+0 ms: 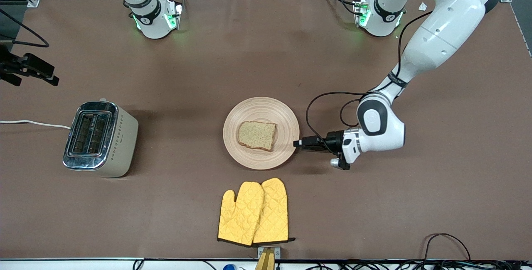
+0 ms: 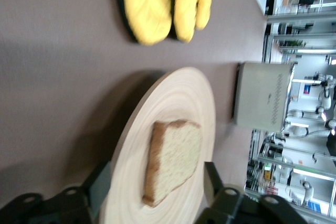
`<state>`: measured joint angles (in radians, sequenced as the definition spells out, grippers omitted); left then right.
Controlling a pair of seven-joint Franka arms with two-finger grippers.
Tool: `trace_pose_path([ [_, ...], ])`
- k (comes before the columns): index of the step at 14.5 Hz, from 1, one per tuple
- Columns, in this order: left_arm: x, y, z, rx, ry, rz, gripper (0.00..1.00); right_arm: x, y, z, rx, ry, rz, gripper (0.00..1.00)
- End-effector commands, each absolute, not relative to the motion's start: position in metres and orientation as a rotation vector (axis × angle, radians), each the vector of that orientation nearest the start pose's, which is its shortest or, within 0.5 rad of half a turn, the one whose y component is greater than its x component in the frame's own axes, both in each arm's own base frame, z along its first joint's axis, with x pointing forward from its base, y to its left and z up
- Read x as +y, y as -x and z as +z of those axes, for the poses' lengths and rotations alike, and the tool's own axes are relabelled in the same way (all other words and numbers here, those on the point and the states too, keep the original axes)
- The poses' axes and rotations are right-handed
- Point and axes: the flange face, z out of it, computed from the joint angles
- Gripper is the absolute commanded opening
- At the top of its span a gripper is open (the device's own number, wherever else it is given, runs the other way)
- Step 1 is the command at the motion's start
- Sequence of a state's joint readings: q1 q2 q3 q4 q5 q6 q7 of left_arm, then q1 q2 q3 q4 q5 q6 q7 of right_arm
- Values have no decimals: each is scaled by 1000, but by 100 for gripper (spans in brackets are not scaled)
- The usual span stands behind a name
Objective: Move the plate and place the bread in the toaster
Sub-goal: 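Release the plate with the left gripper while the right gripper reaches over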
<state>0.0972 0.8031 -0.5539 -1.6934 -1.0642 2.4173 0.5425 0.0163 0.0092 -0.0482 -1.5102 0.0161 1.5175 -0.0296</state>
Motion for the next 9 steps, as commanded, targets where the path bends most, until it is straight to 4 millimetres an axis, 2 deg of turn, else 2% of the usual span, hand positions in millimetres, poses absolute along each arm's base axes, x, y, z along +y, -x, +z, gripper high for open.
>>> trace_pose_path([
  [1,-227,-643,225,102,-2146,39,100,16,-551,648,-70,3128,-24,100],
  [2,-210,-650,231,93,-2195,55,100,39,-552,648,-89,3125,-42,100],
  [5,-171,-677,268,78,-2374,57,100,104,-549,648,74,3084,-72,100],
  [7,-145,-695,302,76,-2510,41,100,141,-552,646,151,3038,-122,100],
  [9,-133,-701,342,87,-2666,11,100,177,-552,637,207,2990,-102,100],
])
